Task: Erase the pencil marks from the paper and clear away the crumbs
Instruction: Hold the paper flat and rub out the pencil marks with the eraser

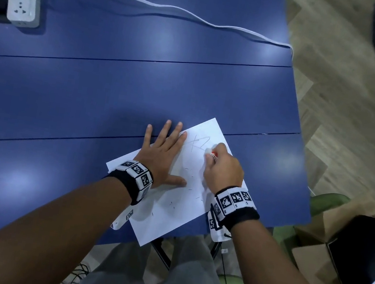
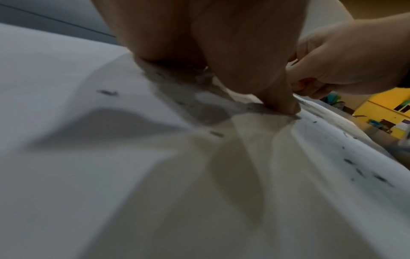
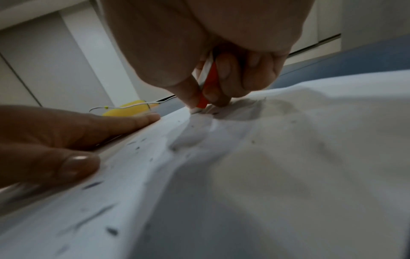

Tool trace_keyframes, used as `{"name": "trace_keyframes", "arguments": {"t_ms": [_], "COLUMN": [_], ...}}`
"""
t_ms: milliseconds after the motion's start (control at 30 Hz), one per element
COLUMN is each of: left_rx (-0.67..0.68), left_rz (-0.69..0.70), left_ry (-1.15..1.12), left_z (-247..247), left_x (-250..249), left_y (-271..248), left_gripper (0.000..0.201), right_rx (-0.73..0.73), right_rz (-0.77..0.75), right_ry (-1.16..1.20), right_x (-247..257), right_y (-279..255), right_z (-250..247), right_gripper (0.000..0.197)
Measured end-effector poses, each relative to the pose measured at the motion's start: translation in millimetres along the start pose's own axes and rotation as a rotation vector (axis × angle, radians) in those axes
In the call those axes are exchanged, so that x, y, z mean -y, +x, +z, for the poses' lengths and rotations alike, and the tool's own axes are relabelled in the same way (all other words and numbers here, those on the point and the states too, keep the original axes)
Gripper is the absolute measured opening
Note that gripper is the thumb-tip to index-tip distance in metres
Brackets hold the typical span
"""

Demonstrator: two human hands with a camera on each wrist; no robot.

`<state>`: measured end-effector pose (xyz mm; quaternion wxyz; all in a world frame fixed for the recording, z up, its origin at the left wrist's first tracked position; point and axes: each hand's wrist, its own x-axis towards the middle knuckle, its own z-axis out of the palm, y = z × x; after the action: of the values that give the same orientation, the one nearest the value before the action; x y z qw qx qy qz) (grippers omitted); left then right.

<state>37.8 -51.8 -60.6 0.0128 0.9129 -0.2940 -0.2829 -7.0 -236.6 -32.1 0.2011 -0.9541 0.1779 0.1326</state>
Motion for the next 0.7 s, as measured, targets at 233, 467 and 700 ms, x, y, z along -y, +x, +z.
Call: {"name": "trace_keyframes", "arguments": {"t_ms": [233, 467, 700], "left_rx": [0.009, 0.0, 0.0], "left_rz": [-0.011, 0.015, 0.052], "left_ry": [0.011, 0.004, 0.035], "left_z": [-3, -5, -1], "left_x": [-4, -15, -17], "left_y": [0, 1, 1], "left_gripper": [0.13, 0.115, 0.108], "right_rx": [-0.043, -0.01, -0.006], "right_rz": [0.098, 0.1, 0.121], "right_ry": [0.118, 0.139, 0.126], "right_x": [-1, -1, -1], "right_y": [0, -15, -21], "right_z": [4, 2, 1], "right_gripper": [0.013, 0.014, 0.015]}}
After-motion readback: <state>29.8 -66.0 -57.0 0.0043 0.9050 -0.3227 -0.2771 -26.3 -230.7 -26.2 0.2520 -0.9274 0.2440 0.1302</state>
